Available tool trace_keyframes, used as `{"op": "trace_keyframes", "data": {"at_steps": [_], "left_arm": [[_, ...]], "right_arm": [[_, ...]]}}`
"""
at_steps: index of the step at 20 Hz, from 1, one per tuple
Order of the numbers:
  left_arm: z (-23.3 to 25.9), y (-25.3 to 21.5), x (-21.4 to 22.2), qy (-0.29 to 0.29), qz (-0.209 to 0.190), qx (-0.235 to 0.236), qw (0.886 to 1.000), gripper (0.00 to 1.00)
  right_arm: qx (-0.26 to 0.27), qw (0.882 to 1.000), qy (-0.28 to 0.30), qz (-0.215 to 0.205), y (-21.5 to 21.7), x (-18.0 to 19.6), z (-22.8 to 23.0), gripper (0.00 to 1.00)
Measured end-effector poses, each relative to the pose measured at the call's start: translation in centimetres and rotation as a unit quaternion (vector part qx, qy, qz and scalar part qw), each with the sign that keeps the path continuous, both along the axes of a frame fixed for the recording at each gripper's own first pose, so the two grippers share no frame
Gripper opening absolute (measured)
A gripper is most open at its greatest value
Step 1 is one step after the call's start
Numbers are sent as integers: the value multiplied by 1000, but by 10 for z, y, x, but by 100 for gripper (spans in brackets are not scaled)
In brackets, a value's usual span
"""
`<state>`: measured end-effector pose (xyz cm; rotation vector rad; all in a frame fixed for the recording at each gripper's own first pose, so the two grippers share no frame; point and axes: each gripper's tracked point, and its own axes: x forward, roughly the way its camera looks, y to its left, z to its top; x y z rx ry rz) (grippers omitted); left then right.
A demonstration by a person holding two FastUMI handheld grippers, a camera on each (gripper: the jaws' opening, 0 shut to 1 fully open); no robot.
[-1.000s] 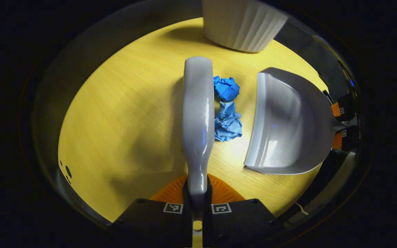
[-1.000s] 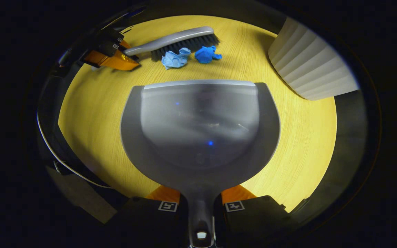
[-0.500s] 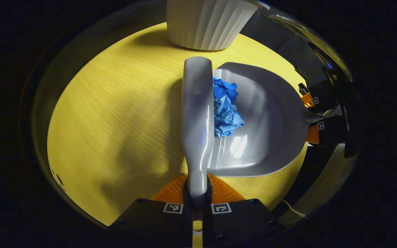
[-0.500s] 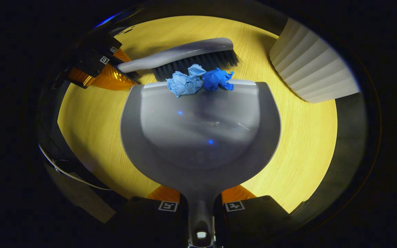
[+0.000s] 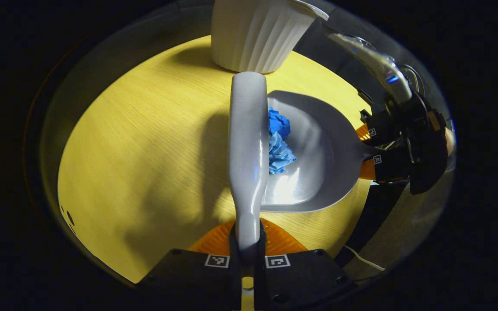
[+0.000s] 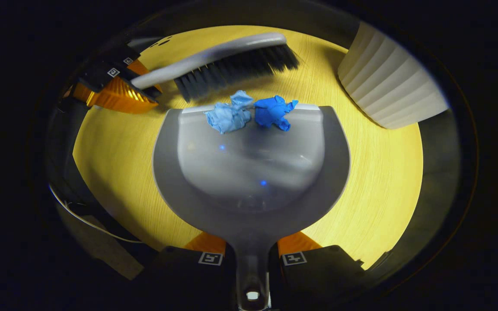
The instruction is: Pick up the small broom and dustpan from the desktop, sweep the trash into the dustpan with the broom, and then empty the trash into the garbage bin.
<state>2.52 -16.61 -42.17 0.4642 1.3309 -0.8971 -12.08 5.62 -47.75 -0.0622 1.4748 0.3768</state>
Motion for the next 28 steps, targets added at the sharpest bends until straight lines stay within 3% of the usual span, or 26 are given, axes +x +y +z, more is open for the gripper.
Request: {"op": "trace_keyframes", "data": {"at_steps": [1,4,7,13,17,20,21,22,26,28], "left_arm": [[3,4,0,-4,6,-5,1000,19],[2,16,-2,-15,33,-13,999,16],[-1,39,4,-36,86,-10,996,16],[0,89,4,-56,197,0,979,16],[-9,106,-5,-46,246,6,968,16],[-17,118,-11,-43,255,6,966,16],[-19,118,-13,-41,254,4,966,16],[-20,118,-13,-40,254,-1,966,16],[-21,124,-15,-36,250,-12,968,16],[-20,124,-14,-34,245,-17,969,16]], "right_arm": [[2,1000,-5,-4,0,0,-2,35],[4,999,-28,-20,3,2,0,35],[4,997,-56,-46,3,5,15,35],[-24,992,-84,-90,9,-5,44,35],[-18,990,-88,-113,21,2,41,34],[-6,987,-86,-133,24,5,49,34],[-2,986,-86,-143,24,6,53,40],[4,985,-87,-152,25,6,55,35],[7,973,-116,-202,13,15,74,35],[-19,966,-140,-215,-7,31,76,35]]}}
